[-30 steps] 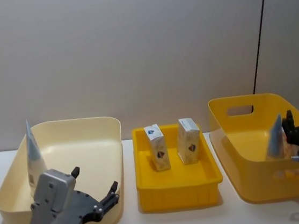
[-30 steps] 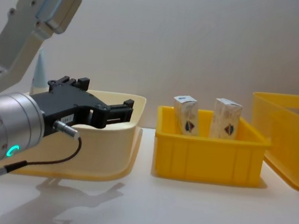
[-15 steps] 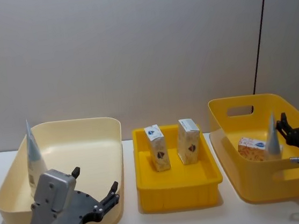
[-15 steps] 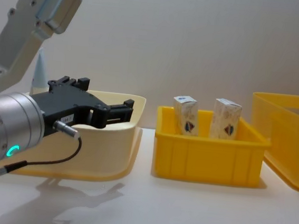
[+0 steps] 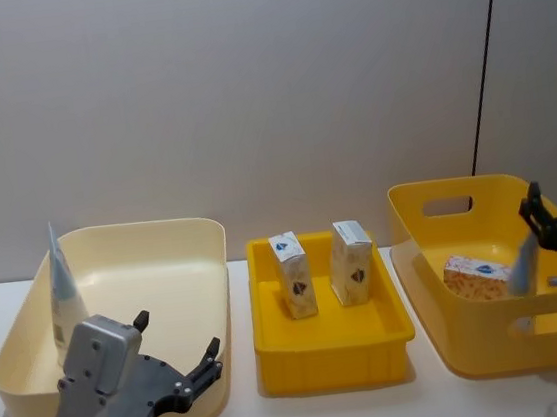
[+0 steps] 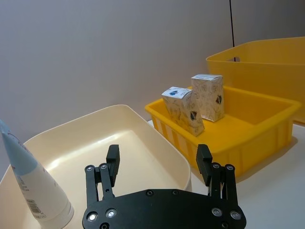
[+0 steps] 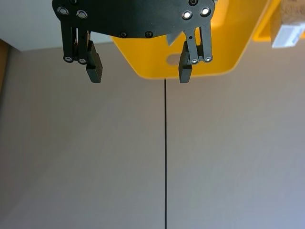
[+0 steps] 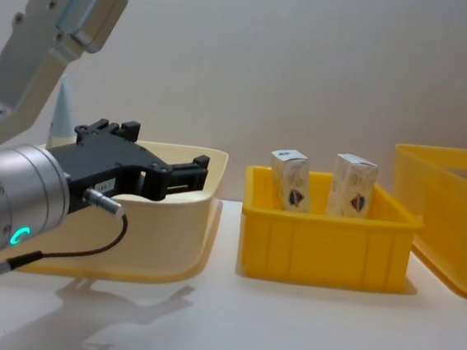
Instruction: Bimanual collaborative sorting of washing and personal care products
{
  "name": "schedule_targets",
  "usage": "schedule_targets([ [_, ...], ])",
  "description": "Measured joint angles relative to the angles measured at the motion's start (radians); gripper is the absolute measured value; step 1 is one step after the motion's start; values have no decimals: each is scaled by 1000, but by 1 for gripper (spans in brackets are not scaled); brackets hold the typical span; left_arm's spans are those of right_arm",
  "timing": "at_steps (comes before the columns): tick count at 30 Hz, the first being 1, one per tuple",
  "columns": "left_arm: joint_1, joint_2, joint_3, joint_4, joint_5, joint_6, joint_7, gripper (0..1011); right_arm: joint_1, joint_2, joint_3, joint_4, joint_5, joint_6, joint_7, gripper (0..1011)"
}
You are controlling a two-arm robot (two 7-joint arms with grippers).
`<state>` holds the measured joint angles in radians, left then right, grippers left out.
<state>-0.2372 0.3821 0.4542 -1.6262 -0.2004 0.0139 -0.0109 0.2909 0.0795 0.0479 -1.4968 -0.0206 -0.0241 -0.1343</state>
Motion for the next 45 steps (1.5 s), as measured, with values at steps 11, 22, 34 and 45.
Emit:
schedule_targets([
  [11,0,0,0,0,0,0,0,1003,-22,13,-11,-26,25,-14,19,1001],
  [22,0,0,0,0,0,0,0,1003,-108,88,-92,-100,110,8,74,1001],
  [34,0,0,0,0,0,0,0,1003,-216,181,-192,-193,219,36,144,1001],
  [45,0,0,0,0,0,0,0,1003,-297,250,-266,-263,299,57,196,1001],
])
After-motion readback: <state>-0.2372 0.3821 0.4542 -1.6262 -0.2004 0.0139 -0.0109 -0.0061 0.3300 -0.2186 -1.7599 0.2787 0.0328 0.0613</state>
